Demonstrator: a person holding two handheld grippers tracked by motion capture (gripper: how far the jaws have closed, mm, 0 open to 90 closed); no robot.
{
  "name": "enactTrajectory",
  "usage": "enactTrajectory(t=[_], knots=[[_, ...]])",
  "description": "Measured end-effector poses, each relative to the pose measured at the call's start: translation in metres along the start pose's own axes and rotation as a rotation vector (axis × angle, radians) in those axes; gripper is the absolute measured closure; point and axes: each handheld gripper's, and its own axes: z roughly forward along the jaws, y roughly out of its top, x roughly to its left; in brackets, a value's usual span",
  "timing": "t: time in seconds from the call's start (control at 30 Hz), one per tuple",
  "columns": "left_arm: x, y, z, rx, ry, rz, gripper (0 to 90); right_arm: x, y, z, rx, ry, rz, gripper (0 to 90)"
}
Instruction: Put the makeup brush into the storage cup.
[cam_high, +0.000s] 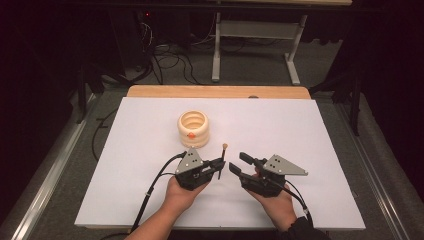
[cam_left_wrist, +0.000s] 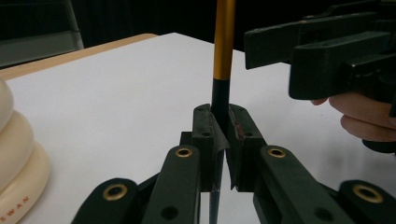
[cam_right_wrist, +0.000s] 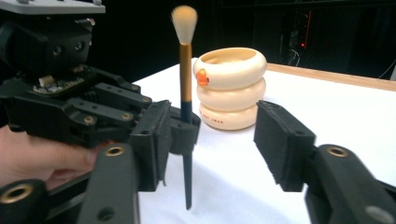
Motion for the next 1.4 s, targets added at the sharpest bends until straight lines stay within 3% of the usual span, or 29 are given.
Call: enactTrajectory(t=[0.27,0.4,0.8,1.1,1.4], knots=[[0.009,0.001,-0.007,-0.009,0.018,-0.019,83.1,-0.005,-0.002,-0.001,0.020,-0.015,-0.031,32.5],[0.013,0.001,-0.010,-0.018,0.029,-0.026,83.1,-0.010,-0.003,-0.003,0.028,-0.026,-0.012,24.1],[0.022,0.002,-0.018,-0.024,0.047,-0.027,83.1,-0.021,-0.004,-0.010,0.036,-0.068,-0.021,15.8],[0.030,0.004,-0.026,-0.046,0.065,-0.039,83.1,-0.032,-0.006,-0.016,0.057,-0.109,-0.005,1.3],[0.037,0.005,-0.035,-0.054,0.100,-0.033,83.1,-0.038,-0.006,-0.021,0.054,-0.143,-0.017,1.2]])
